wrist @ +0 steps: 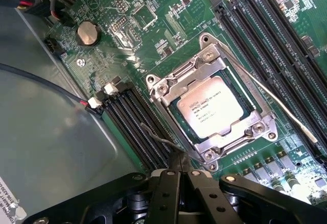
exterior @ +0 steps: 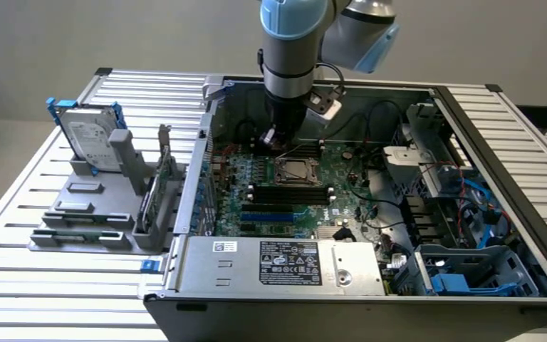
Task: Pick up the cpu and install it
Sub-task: 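Install the first cpu locking lever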
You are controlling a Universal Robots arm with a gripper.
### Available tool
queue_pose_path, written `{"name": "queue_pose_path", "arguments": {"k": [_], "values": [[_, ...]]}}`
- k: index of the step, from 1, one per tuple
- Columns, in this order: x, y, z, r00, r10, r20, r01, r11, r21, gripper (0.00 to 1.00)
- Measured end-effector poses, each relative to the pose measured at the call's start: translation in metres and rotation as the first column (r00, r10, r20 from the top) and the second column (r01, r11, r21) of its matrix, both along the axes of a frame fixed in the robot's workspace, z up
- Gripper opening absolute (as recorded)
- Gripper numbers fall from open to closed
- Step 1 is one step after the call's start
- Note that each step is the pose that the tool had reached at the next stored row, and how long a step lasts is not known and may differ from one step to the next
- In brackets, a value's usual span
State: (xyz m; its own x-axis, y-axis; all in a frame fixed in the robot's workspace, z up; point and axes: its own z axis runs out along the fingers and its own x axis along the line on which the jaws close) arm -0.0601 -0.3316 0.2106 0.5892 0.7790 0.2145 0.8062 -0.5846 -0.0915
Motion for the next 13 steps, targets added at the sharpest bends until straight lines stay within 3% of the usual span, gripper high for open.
{"name": "queue_pose_path", "arguments": {"k": [13], "values": [[0.0013, 0.0003, -0.0016, 1.0, 0.0, -0.0001, 0.0, 1.0, 0.0003, 0.11]]}}
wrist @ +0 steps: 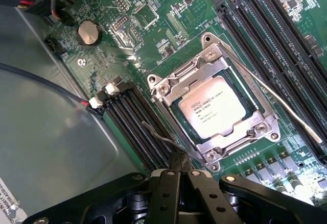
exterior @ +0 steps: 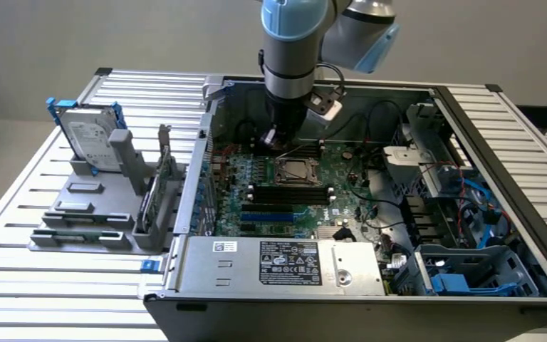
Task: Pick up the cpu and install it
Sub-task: 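Install the first cpu locking lever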
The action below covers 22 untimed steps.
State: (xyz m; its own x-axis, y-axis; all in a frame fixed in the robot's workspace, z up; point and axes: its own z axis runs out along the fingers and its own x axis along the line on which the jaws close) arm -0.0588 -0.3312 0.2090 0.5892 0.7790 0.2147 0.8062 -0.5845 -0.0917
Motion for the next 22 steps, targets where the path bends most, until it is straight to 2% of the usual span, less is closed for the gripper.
{"name": "queue_pose_path", "arguments": {"k": [9, 15, 22], "values": [[0.0032, 0.0, -0.0013, 1.0, 0.0, 0.0, 0.0, 1.0, 0.0, 0.11], [0.0033, -0.0002, -0.0014, 1.0, 0.0, -0.0052, 0.0, 1.0, 0.0003, 0.11], [0.0033, -0.0004, -0.0029, 1.0, 0.0, -0.006, 0.0, 1.0, -0.0009, 0.11]]}}
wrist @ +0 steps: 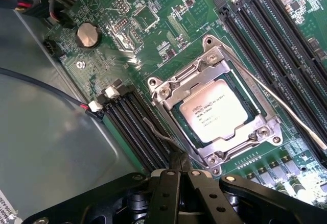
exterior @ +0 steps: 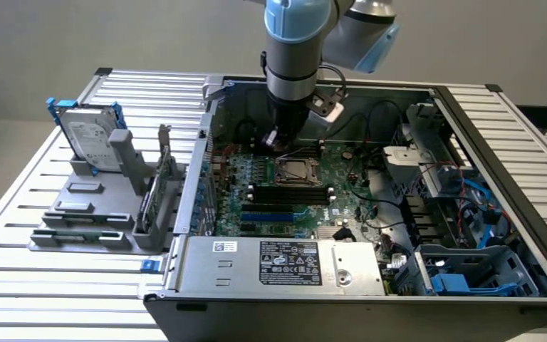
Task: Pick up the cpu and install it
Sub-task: 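Install the first cpu locking lever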
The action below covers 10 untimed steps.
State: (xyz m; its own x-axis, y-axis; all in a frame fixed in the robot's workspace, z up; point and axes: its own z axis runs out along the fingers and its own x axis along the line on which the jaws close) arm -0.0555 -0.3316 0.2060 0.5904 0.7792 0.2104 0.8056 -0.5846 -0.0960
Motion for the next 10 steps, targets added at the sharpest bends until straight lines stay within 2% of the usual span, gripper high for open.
{"name": "queue_pose_path", "arguments": {"k": [10], "values": [[0.0006, 0.0, -0.0063, 1.0, 0.0, 0.0, 0.0, 1.0, -0.0011, 0.11]]}}
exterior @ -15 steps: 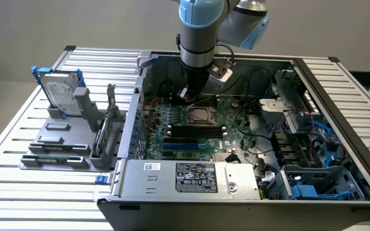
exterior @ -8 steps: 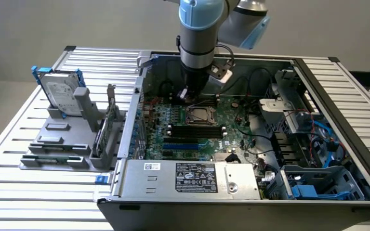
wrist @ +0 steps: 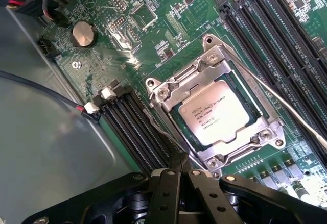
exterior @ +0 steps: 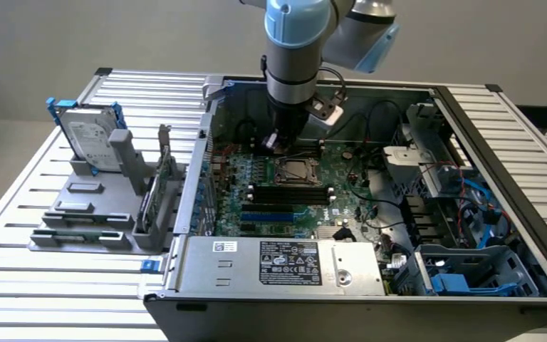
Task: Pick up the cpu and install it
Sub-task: 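Install the first cpu locking lever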
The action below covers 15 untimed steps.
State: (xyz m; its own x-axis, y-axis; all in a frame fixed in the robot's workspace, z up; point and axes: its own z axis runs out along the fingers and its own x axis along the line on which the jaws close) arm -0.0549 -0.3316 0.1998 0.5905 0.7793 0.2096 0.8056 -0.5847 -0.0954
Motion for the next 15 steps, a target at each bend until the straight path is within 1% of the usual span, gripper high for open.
{"name": "queue_pose_path", "arguments": {"k": [15], "values": [[0.0068, 0.0, -0.0031, 1.0, 0.0, 0.0, 0.0, 1.0, -0.0003, 0.11]]}}
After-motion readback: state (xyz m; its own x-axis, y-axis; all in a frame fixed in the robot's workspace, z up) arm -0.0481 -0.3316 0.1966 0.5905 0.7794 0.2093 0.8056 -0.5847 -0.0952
